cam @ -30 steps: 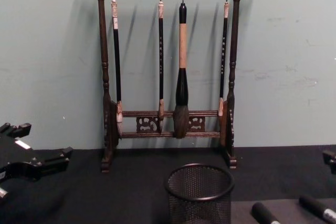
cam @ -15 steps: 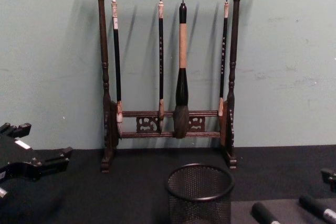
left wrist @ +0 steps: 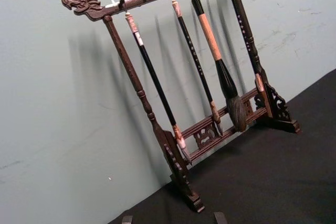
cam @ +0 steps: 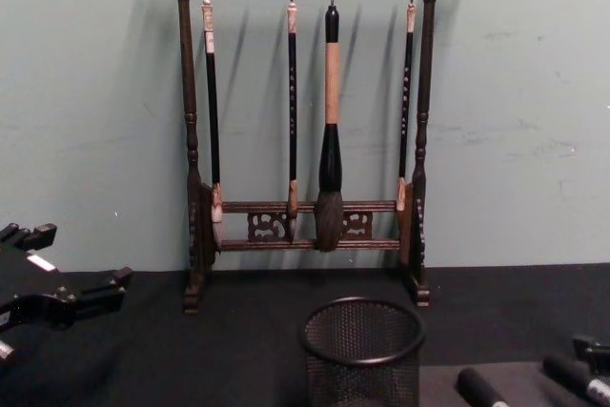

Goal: Pick up the water-based marker from the table and place it into the pen holder.

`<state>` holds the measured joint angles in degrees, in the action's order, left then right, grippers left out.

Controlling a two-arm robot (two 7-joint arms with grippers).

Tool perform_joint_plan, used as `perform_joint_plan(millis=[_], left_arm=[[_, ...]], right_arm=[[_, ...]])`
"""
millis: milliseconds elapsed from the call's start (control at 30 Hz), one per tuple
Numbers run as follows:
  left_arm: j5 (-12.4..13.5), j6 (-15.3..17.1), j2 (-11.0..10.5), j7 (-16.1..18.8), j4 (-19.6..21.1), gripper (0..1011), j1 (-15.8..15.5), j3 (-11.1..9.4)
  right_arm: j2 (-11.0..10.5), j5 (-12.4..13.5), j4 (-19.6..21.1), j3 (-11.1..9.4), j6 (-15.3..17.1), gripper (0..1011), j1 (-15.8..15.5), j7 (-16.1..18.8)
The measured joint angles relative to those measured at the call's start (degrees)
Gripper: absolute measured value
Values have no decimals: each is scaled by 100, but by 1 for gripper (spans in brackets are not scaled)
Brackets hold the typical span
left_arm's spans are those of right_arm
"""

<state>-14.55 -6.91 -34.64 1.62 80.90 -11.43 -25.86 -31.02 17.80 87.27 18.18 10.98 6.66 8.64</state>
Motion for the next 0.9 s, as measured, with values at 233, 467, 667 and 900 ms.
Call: perform_joint_plan(millis=[233, 467, 667, 900], left_arm=[[0, 0, 0, 0, 0, 1001, 0, 0], [0, 0, 0, 0, 0, 1001, 0, 0], [0, 0, 0, 0, 0, 1001, 0, 0], [0, 0, 0, 0, 0, 1001, 0, 0]], right_arm=[[147, -116, -186, -16, 97, 1000, 87, 166], [278, -192, -310, -84, 202, 1000, 125, 298], [355, -204, -379, -143, 288, 1000, 144, 397], [458, -258, -460, -222, 390, 1000, 163, 488]])
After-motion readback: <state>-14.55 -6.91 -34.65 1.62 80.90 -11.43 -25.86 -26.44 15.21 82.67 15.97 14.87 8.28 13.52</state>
